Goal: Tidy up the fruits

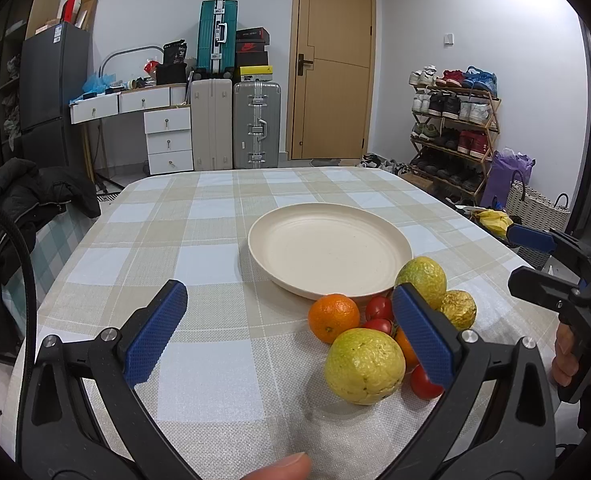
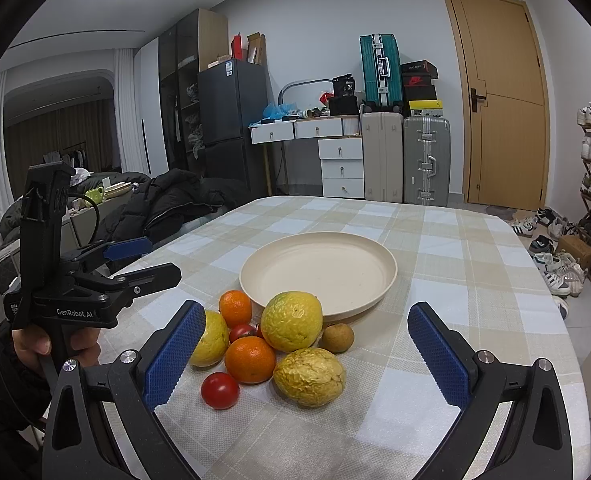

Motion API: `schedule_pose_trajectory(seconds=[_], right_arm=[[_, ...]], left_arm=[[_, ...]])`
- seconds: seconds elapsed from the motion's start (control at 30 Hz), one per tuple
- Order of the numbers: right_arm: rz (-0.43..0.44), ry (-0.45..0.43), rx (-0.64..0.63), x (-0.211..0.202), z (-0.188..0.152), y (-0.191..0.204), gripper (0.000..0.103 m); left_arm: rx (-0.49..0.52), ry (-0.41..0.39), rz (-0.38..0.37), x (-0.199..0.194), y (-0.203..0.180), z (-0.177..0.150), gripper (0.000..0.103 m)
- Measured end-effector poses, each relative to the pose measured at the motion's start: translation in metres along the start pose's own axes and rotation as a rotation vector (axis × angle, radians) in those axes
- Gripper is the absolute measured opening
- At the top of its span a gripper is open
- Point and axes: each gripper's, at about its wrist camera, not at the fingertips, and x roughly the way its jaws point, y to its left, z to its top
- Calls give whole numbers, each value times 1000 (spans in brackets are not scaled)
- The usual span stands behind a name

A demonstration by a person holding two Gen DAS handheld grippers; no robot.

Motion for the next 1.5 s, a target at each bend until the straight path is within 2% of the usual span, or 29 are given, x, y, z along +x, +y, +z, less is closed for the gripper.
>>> schedule_pose_trajectory(seconds=[1.27, 1.5], right_arm=[[-17, -3, -7, 1, -1, 5, 103], [-21, 24, 21, 7, 0, -1, 103]], left_arm=[[1, 2, -2, 1, 1, 0, 102], [1, 3, -4, 1, 1, 0, 102]])
